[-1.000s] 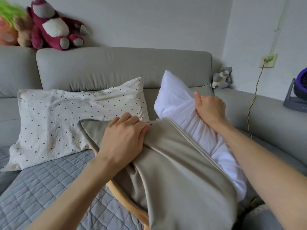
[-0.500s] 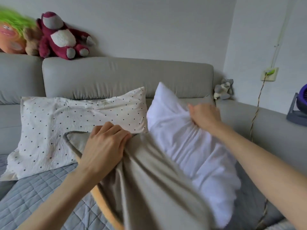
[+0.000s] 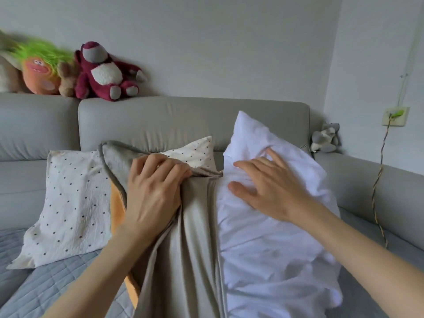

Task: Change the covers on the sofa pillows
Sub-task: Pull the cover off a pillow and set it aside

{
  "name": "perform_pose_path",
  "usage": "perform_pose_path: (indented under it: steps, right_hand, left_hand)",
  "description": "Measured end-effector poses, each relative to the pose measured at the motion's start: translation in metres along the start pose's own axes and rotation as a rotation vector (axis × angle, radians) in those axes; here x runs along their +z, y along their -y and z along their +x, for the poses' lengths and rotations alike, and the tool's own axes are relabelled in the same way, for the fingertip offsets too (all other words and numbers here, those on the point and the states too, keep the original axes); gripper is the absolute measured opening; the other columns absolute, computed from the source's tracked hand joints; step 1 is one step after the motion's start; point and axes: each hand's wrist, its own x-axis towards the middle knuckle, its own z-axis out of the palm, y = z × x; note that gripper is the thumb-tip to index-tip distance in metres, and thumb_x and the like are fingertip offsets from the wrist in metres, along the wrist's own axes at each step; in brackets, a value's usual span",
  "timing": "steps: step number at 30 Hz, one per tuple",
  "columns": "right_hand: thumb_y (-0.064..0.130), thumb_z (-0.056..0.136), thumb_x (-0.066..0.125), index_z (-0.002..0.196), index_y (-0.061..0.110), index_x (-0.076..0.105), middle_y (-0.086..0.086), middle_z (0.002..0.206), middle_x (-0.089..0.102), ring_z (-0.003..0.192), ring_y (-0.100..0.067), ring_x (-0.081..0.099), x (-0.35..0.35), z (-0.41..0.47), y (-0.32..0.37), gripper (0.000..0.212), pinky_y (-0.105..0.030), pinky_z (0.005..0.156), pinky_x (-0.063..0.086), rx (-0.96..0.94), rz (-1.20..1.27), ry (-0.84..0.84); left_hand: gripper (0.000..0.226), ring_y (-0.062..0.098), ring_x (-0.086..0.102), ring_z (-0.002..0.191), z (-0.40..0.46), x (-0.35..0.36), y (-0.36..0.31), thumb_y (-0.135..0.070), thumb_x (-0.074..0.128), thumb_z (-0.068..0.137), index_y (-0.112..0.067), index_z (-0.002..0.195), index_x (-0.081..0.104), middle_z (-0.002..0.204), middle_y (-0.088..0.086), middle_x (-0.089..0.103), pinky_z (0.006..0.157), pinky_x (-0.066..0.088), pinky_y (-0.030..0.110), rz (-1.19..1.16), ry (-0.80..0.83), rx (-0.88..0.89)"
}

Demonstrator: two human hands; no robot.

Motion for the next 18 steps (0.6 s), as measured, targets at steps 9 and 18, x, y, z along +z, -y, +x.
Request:
perform_pose_path:
  steps: [9, 18]
  right_hand:
    - [0.076, 0.08, 0.028, 0.065, 0.014, 0.066, 0.0, 0.047, 0.059, 0.046, -0.018, 0.058, 0.07, -0.069, 0.055, 0.074, -0.028, 0.058, 0.04, 0.054, -0.179, -0.08]
    - [0.056, 0.08, 0.053, 0.063, 0.015, 0.063, -0.002, 0.08, 0.059, 0.083, -0.024, 0.052, 0.033, -0.07, 0.048, 0.046, -0.036, 0.08, 0.036, -0.239, -0.195, -0.229]
  left_hand:
    - [0.034, 0.027, 0.063, 0.076, -0.037, -0.003, -0.023, -0.045, 0.038, 0.09, -0.022, 0.08, 0.062, 0.081, 0.0, 0.067, 0.063, 0.042, 0.031, 0.071, 0.758, -0.373]
    - [0.036, 0.023, 0.057, 0.099, -0.035, 0.015, -0.038, -0.053, 0.03, 0.095, -0.023, 0.086, 0.046, 0.103, -0.001, 0.062, 0.075, 0.034, 0.032, 0.093, 0.923, -0.227]
